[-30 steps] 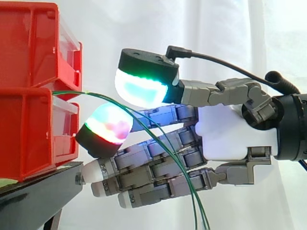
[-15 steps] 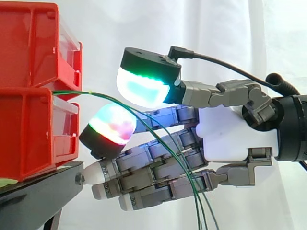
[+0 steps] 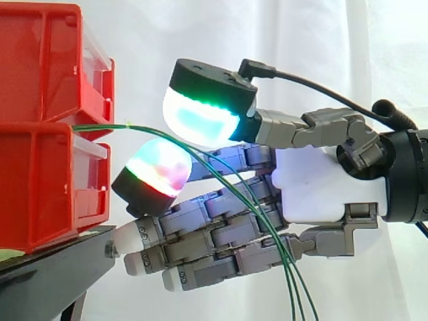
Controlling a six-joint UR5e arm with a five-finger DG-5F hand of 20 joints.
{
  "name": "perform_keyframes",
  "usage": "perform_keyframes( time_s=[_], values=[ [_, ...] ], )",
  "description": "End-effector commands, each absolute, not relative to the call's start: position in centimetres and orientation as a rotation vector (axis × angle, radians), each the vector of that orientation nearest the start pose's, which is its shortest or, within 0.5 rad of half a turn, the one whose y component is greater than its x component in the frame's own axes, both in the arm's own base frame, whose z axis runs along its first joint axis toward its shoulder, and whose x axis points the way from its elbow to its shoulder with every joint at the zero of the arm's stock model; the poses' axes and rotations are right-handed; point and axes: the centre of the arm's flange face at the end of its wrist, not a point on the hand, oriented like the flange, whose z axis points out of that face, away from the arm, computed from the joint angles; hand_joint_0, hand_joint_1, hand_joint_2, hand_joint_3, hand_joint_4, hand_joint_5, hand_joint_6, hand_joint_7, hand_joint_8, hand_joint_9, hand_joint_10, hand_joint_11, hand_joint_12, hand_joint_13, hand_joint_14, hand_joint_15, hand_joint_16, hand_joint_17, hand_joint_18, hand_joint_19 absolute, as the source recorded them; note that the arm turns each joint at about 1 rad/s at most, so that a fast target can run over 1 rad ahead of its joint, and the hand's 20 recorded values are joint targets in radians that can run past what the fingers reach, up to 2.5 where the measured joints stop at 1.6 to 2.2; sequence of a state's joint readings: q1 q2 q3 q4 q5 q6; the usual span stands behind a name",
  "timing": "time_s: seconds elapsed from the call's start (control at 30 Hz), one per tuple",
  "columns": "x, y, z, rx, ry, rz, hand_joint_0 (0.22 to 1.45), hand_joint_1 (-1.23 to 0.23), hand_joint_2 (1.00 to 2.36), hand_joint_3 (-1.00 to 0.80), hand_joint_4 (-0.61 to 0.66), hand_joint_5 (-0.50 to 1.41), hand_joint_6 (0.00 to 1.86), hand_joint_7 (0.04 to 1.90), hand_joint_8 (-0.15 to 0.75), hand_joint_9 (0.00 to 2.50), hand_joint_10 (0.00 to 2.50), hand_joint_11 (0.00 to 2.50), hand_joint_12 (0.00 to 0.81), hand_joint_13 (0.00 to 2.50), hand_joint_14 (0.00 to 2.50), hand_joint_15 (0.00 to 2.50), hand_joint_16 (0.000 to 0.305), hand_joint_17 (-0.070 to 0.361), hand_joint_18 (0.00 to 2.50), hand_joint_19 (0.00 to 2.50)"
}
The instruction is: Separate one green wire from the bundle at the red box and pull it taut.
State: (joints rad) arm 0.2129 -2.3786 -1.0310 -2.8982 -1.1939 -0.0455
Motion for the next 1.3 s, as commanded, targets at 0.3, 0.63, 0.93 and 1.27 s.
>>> perform_keyframes(
  time_s=[0.3, 0.63, 0.93, 1.27],
  values=[
    [79.4, 0.0, 25.0, 1.258, 1.134, 1.036, 0.55, -0.66, 1.00, -0.49, 0.17, -0.19, 0.89, 0.91, 0.259, 0.62, 0.01, 0.29, 0.320, 0.28, 0.00, 0.05, 0.053, 0.118, 0.14, 0.01],
    [79.9, 0.6, 23.4, 1.264, 1.133, 1.044, 0.63, -0.79, 1.02, -0.25, 0.03, -0.21, 0.92, 1.01, 0.245, 0.61, 0.01, 0.30, 0.310, 0.30, 0.00, 0.04, 0.051, 0.114, 0.19, 0.01],
    [79.9, 0.7, 23.6, 1.264, 1.139, 1.041, 0.67, -0.85, 1.01, -0.44, 0.10, -0.22, 0.91, 0.91, 0.238, 0.60, 0.01, 0.31, 0.312, 0.31, 0.00, 0.04, 0.050, 0.113, 0.22, 0.01],
    [80.2, 1.4, 24.6, 1.257, 1.145, 1.047, 0.51, -0.71, 1.00, -0.50, 0.14, -0.20, 0.88, 0.90, 0.261, 0.63, 0.01, 0.32, 0.332, 0.32, 0.00, 0.06, 0.054, 0.121, 0.22, 0.04]
  ],
)
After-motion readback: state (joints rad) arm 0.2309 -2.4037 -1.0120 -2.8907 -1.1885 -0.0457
